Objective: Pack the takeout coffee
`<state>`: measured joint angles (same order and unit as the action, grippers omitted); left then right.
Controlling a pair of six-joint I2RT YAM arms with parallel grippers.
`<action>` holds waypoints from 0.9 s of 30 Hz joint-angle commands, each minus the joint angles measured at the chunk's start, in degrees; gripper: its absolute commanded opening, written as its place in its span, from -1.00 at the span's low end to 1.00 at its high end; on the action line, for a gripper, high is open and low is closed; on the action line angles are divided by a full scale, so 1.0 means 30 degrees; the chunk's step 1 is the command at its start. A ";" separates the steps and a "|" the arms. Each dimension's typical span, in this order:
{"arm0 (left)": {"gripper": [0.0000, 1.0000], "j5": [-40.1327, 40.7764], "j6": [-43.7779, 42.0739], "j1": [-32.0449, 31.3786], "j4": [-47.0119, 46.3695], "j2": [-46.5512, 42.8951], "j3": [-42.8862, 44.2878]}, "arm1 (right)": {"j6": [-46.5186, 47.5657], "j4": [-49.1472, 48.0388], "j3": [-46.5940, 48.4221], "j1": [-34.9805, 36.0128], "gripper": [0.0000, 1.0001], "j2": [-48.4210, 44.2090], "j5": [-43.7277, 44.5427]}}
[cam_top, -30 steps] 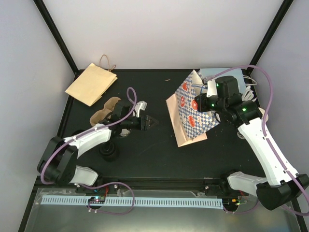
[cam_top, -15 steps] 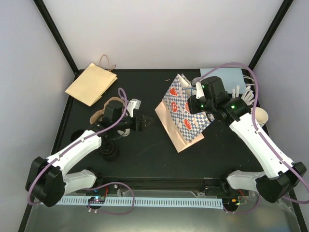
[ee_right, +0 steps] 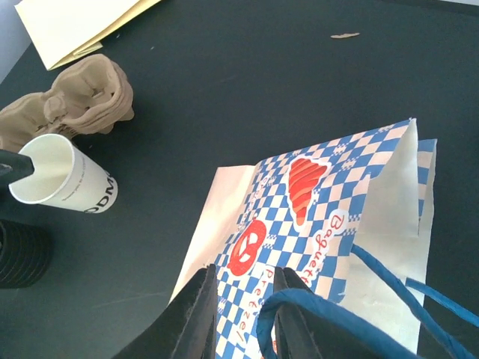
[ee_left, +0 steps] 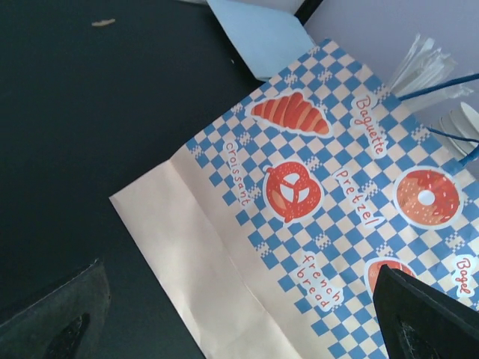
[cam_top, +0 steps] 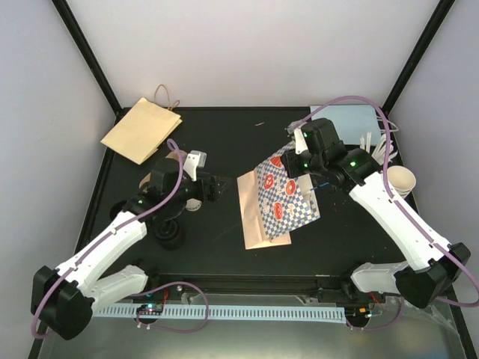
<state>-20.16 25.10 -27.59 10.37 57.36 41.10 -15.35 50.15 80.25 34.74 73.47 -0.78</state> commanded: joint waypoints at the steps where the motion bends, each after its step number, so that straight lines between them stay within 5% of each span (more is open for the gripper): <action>1: 0.98 0.0596 -0.0022 0.0198 0.0043 -0.0769 0.0699 | 0.0115 -0.0417 0.0520 0.0149 -0.51 0.0047 -0.1008; 14: 0.97 -0.0240 -0.0135 0.0232 -0.0730 -0.1531 0.0471 | -0.0078 -0.1087 0.0539 0.0166 -0.50 -0.0621 -0.2233; 27: 0.97 -0.1245 0.0690 0.0242 -0.1941 -0.1713 0.0342 | 0.0090 -0.0160 0.0172 0.0127 -0.43 -0.3220 0.1345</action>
<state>-21.30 25.76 -27.33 7.31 52.82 41.10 -15.33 49.54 80.36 34.81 67.37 -0.08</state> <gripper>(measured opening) 0.987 0.283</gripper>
